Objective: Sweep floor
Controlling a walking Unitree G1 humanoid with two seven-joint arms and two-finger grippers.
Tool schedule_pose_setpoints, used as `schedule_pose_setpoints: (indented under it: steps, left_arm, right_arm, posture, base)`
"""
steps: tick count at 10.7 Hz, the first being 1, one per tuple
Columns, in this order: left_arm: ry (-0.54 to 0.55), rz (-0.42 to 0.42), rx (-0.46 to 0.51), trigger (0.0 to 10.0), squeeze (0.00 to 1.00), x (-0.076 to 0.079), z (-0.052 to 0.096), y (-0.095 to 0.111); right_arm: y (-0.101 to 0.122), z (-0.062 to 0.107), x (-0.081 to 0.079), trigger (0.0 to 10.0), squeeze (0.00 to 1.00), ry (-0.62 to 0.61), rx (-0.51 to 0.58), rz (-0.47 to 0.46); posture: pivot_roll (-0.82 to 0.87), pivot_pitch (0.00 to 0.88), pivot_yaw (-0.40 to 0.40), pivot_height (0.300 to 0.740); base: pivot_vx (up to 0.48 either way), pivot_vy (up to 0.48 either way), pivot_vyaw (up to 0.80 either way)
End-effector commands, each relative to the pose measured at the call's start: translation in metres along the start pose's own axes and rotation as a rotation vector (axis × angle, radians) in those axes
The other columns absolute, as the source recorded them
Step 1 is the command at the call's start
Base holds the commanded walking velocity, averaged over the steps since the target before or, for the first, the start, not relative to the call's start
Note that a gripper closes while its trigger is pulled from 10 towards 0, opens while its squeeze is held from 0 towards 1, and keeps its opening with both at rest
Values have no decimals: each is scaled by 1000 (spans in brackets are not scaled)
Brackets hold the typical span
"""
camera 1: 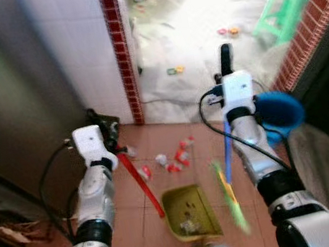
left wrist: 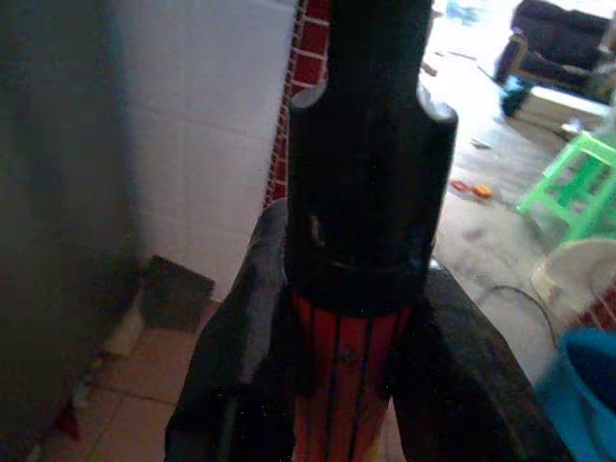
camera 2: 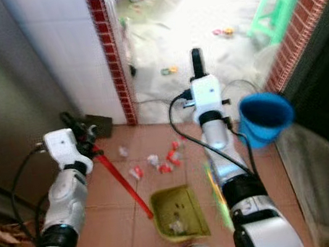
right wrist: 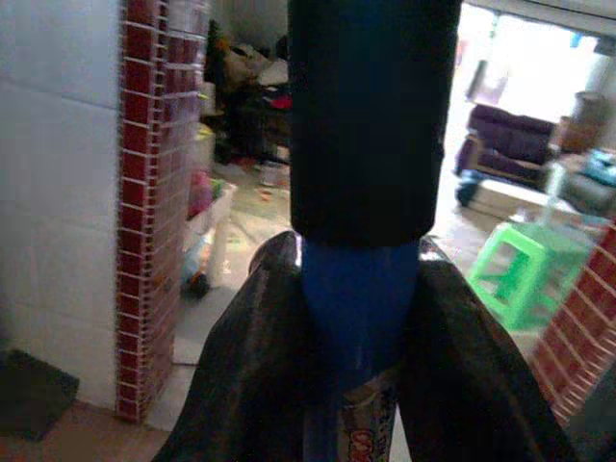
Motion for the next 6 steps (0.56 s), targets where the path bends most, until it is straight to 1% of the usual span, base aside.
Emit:
schedule_pose_setpoints:
  steps: [1,3,6]
  left_arm:
    - [-66,0,56,10000,0,20,-10,17]
    - [-61,0,57,10000,0,21,-13,19]
    - [-50,1,46,10000,0,18,-11,17]
  right_arm:
    - [10,-6,3,10000,0,-6,39,-2]
    - [12,-8,1,10000,0,-2,46,-9]
    - [11,-9,2,10000,0,-3,39,-11]
  posture:
    - [-73,0,30,740]
    - [-77,0,31,740]
    - [-79,0,33,740]
  base:
    - [0,-356,0]
    - [0,-347,0]
    - [0,-325,0]
Point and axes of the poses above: a point about 5 cm out from each wrist's last joint towards the gripper, its own z axis pointing back from the gripper into the wrist, its own y axis along the axis of the wrist's last joint, x = y × z, the point moved 2 cm from there along -z, pointing out of the wrist towards the gripper, and after that the axes turned 2 degrees about z, right-handed, at the moved point
